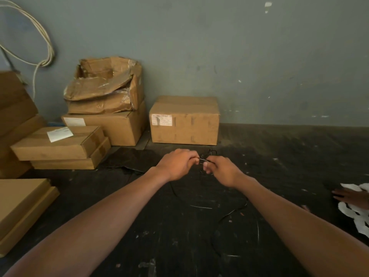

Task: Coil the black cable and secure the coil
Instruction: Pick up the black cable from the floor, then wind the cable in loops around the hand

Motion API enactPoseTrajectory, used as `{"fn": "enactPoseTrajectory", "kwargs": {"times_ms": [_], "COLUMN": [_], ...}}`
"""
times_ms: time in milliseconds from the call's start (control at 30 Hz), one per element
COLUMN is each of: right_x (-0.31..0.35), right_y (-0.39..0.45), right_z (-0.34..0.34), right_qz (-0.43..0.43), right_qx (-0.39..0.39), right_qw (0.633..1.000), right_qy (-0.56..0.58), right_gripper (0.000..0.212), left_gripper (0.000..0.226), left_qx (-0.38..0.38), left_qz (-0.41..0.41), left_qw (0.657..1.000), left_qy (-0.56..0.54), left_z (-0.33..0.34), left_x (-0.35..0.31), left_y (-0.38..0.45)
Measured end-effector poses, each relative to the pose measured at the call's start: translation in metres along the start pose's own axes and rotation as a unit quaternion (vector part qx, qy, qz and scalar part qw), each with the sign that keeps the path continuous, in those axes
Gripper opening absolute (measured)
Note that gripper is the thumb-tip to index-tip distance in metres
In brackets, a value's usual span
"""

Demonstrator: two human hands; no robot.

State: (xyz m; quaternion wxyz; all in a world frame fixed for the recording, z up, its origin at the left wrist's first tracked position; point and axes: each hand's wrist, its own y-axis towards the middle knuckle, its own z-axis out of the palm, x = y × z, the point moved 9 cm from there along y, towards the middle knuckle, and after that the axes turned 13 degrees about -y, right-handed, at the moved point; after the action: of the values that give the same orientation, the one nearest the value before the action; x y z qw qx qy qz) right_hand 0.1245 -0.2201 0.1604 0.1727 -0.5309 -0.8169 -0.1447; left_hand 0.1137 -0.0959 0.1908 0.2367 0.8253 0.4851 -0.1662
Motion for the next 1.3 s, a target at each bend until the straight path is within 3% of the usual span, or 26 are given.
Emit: {"fn": "enactPoseTrajectory", "kwargs": {"times_ms": [133, 267, 433, 600, 733, 867, 933, 1033, 1133, 1200, 1300], "right_x": [-0.012, -0.038, -0.064, -0.072, -0.079, -0.064, -0.054, -0.029, 0.011, 0.035, 0.044], "right_y": [0.001, 0.0, 0.002, 0.008, 0.011, 0.023, 0.026, 0.032, 0.035, 0.035, 0.036], "right_z": [-0.014, -0.045, -0.08, -0.1, -0.102, -0.079, -0.064, -0.053, -0.046, -0.037, -0.031], "right_qz": [0.031, 0.082, 0.166, 0.203, 0.225, 0.189, 0.174, 0.136, 0.034, -0.025, -0.033], "right_qx": [-0.021, -0.092, -0.173, -0.22, -0.22, -0.116, -0.068, -0.058, -0.061, -0.041, -0.027], "right_qw": [0.999, 0.991, 0.956, 0.918, 0.9, 0.953, 0.97, 0.981, 0.99, 0.994, 0.991], "right_qy": [0.031, 0.046, 0.168, 0.26, 0.301, 0.208, 0.155, 0.129, 0.119, 0.098, 0.123], "right_gripper": [0.027, 0.026, 0.02, 0.018, 0.022, 0.031, 0.047, 0.07, 0.076, 0.069, 0.027], "left_gripper": [0.019, 0.017, 0.021, 0.022, 0.021, 0.021, 0.021, 0.022, 0.021, 0.02, 0.022], "left_qx": [-0.015, -0.033, -0.057, -0.098, -0.139, -0.179, -0.19, -0.19, -0.16, -0.121, -0.081], "left_qz": [-0.019, -0.063, -0.142, -0.198, -0.269, -0.28, -0.254, -0.215, -0.181, -0.168, -0.178], "left_qw": [0.999, 0.996, 0.985, 0.965, 0.925, 0.905, 0.908, 0.916, 0.925, 0.93, 0.922], "left_qy": [-0.029, -0.062, -0.085, -0.142, -0.23, -0.265, -0.272, -0.281, -0.295, -0.304, -0.335], "left_z": [-0.006, -0.018, -0.031, -0.037, -0.04, -0.049, -0.057, -0.067, -0.066, -0.059, -0.048], "left_x": [0.014, 0.044, 0.085, 0.112, 0.133, 0.13, 0.115, 0.084, 0.053, 0.035, 0.021], "left_y": [-0.007, -0.021, -0.04, -0.063, -0.081, -0.081, -0.069, -0.047, -0.024, -0.012, -0.003]}}
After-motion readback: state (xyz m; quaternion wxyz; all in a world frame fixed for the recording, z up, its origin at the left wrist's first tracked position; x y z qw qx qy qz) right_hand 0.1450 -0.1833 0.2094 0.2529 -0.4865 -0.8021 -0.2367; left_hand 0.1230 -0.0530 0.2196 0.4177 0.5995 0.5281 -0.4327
